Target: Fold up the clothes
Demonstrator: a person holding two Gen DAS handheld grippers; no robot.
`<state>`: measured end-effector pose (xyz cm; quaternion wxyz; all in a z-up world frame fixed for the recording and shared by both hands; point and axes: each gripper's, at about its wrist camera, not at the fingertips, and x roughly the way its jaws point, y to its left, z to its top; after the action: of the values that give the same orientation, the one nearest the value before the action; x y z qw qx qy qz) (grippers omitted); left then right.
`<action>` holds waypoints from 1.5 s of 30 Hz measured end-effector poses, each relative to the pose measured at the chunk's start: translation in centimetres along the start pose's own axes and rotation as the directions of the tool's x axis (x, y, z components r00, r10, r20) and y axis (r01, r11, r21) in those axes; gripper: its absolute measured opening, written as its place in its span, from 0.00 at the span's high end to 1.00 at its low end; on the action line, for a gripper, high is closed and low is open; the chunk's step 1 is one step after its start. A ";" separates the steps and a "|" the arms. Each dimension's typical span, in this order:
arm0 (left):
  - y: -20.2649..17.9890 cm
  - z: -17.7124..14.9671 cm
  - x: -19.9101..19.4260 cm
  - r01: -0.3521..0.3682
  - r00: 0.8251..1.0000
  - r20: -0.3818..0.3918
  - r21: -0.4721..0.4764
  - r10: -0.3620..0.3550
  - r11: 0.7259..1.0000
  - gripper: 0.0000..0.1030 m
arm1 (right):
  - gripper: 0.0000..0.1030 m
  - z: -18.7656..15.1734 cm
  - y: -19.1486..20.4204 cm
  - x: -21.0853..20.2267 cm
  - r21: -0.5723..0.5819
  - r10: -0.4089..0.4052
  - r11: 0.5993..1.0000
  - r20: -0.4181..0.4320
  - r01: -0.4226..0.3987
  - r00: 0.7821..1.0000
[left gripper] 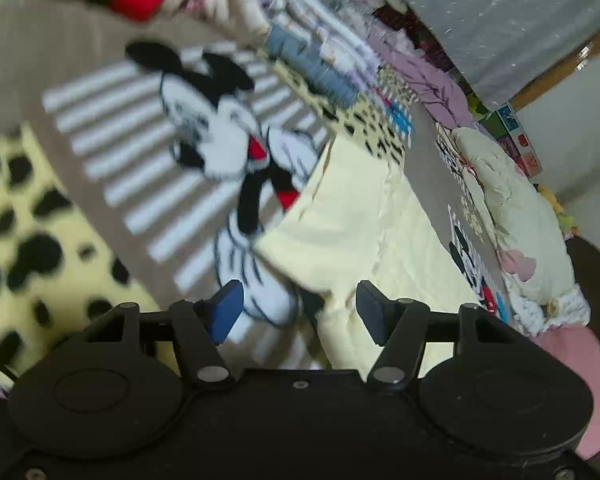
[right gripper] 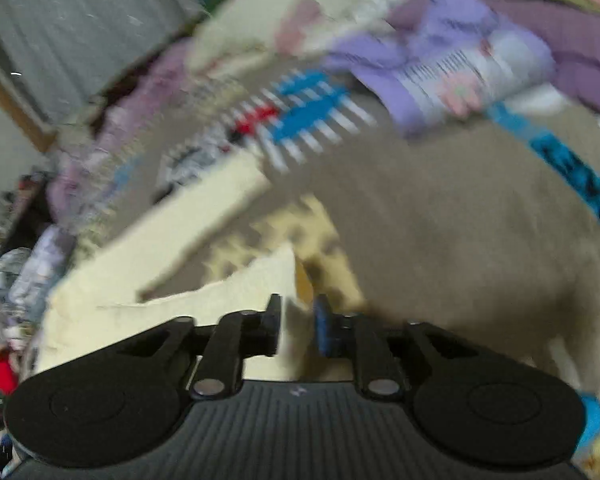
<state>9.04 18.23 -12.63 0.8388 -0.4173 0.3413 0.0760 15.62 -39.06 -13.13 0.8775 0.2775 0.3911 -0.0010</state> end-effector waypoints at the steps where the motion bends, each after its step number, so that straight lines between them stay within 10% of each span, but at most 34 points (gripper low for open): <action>1: 0.2 -0.2 0.8 0.008 1.000 -0.021 -0.022 -0.009 1.000 0.41 | 0.43 -0.2 -0.1 0.2 0.014 -0.002 1.000 0.004 0.002 1.000; 4: -0.3 -1.4 3.2 0.035 0.998 -0.042 -0.041 -0.037 0.999 0.42 | 0.34 -0.7 -0.4 1.2 0.042 -0.009 0.999 0.008 0.008 1.000; 6: -1.0 -2.0 4.3 0.055 0.998 -0.027 -0.041 -0.056 0.998 0.85 | 0.34 -1.1 0.3 2.2 0.007 -0.022 1.000 -0.006 0.022 1.000; 9: -2.7 -2.1 3.7 0.062 0.998 0.006 0.009 -0.062 0.998 0.92 | 0.49 -2.2 1.9 2.9 -0.096 -0.048 0.994 0.013 0.049 0.999; 10: -3.2 -1.9 2.6 0.070 0.997 0.022 0.020 -0.070 0.997 0.92 | 0.90 -2.2 2.3 3.0 -0.106 -0.035 0.994 -0.001 0.035 0.999; 11: -3.7 -1.7 1.6 0.077 0.996 0.038 0.032 -0.078 0.997 0.92 | 0.91 -2.1 2.5 3.1 -0.099 -0.015 0.995 -0.024 0.012 1.000; 18: -1.4 -1.5 0.9 -0.034 0.999 -0.039 0.083 0.037 0.996 0.91 | 0.91 -3.1 2.5 -1.3 -0.075 0.051 0.995 -0.103 -0.059 0.993; 21: -0.2 -2.0 2.2 -0.072 0.994 -0.076 0.074 0.077 0.995 0.55 | 0.91 -5.0 1.6 -0.5 -0.067 0.029 0.997 -0.212 -0.044 0.977; 24: -0.1 -1.4 1.2 -0.072 0.996 -0.040 0.056 0.074 0.996 0.45 | 0.90 -5.7 1.1 -1.2 -0.070 0.041 0.996 -0.237 -0.059 0.971; 30: -0.7 1.2 -1.5 -0.085 0.994 0.072 0.065 0.080 0.994 0.45 | 0.85 -5.3 1.0 -3.9 -0.080 0.048 0.994 -0.280 -0.073 0.959; 36: -1.9 4.6 -0.6 -0.017 0.998 0.059 0.136 0.009 0.991 0.45 | 0.58 -2.8 0.0 -6.0 -0.090 0.031 0.995 -0.217 -0.051 0.976; 45: -5.6 7.7 6.9 0.007 1.000 0.004 0.223 -0.008 0.975 0.45 | 0.53 6.0 2.9 4.0 -0.104 0.013 0.994 -0.103 -0.023 0.995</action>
<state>20.48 19.36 -10.13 0.8814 -0.3217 0.3440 0.0353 23.12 -38.63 -11.19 0.8697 0.2341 0.4324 0.0417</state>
